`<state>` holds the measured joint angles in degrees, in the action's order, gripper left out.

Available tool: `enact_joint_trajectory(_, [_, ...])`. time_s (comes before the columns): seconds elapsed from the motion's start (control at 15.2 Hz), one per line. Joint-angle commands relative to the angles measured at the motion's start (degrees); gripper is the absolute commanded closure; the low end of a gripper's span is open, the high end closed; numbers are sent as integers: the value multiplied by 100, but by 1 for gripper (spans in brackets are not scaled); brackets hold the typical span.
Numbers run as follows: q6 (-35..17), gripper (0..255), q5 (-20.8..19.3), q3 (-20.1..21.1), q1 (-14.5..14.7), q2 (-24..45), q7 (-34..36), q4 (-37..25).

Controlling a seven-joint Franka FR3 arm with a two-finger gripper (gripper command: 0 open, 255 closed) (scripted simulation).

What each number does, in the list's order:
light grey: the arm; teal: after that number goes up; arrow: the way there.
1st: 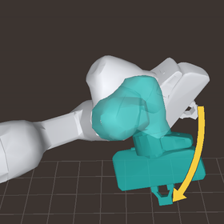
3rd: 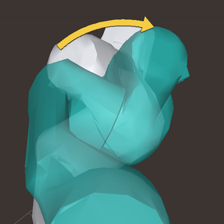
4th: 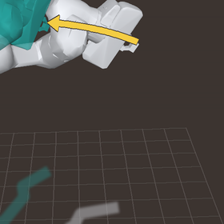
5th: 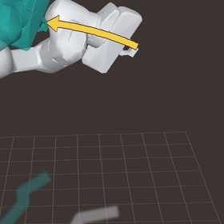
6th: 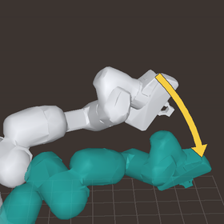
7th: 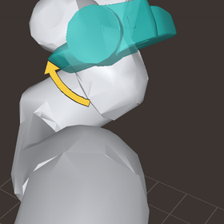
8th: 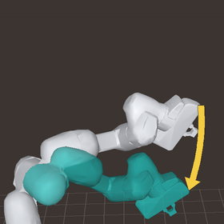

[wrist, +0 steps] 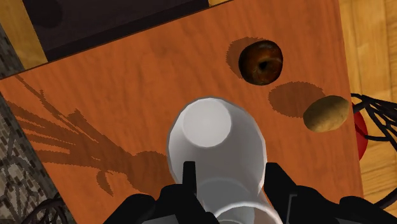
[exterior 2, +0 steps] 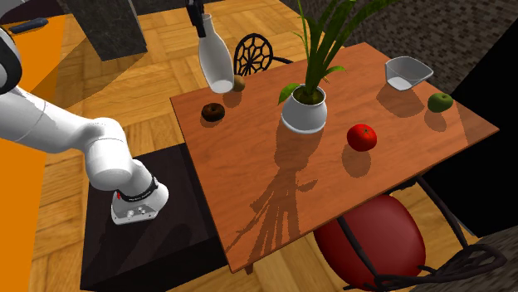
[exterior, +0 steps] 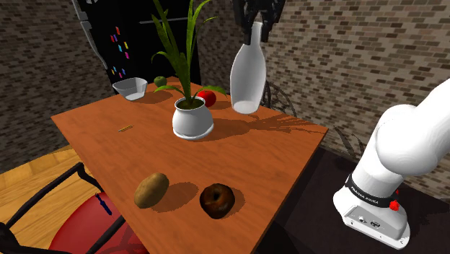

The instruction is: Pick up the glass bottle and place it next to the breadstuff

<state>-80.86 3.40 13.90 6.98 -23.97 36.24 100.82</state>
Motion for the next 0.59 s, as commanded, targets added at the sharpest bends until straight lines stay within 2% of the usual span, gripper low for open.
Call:
enact_joint_trajectory(0.0, [-159,255,15,-7,8,-88,-12,240])
enact_joint_trajectory(0.53, [-768,255,68,-6,41,-348,-38,1105])
